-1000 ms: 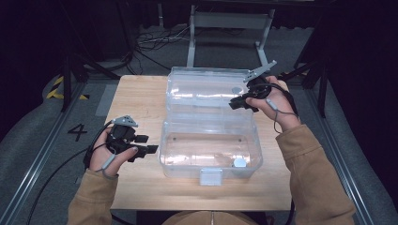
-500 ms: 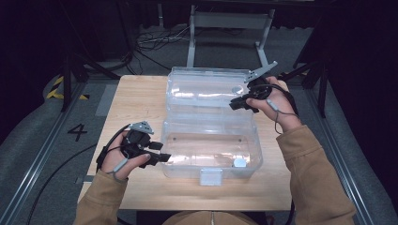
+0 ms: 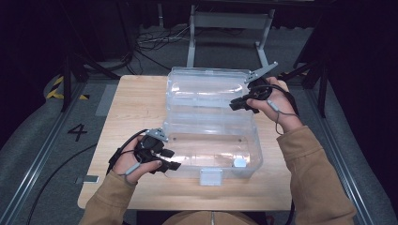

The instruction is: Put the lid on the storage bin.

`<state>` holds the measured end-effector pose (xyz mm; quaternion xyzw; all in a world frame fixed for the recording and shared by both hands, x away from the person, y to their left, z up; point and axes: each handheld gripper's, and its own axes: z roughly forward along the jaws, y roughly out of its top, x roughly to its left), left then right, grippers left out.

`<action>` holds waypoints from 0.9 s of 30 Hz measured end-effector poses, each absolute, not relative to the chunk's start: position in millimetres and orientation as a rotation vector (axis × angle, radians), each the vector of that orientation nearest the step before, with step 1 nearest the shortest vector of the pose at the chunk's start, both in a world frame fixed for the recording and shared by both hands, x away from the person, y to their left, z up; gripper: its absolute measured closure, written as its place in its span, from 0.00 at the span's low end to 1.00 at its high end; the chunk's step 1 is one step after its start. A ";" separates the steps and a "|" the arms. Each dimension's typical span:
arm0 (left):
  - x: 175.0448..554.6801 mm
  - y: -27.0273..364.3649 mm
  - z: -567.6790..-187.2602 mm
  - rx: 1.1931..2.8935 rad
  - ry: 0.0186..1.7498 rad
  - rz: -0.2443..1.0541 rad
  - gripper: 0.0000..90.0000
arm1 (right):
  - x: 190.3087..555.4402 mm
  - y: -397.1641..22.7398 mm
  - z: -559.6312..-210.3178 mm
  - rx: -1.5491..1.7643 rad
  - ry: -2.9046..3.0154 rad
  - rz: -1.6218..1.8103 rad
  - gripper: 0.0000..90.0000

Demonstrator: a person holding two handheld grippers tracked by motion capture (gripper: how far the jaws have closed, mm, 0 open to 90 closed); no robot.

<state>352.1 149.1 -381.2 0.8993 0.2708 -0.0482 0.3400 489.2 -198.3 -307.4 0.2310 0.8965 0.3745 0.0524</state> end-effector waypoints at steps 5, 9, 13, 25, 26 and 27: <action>352.4 145.4 -385.6 2.339 0.670 -0.139 0.54 | 487.7 -198.3 -306.8 0.712 2.728 1.139 0.87; 352.2 141.6 -389.7 2.356 0.637 -0.163 0.58 | 486.7 -198.2 -306.4 0.707 2.731 1.142 0.87; 351.9 138.6 -392.2 2.370 0.615 -0.180 0.60 | 485.2 -198.4 -305.8 0.703 2.733 1.139 0.87; 350.2 131.2 -398.2 2.418 0.580 -0.225 0.65 | 481.3 -198.7 -304.6 0.700 2.734 1.143 0.88; 350.3 130.9 -398.8 2.420 0.581 -0.228 0.65 | 481.0 -198.7 -304.4 0.698 2.735 1.143 0.88; 350.8 130.8 -399.4 2.421 0.575 -0.225 0.66 | 480.7 -198.7 -304.4 0.699 2.735 1.146 0.88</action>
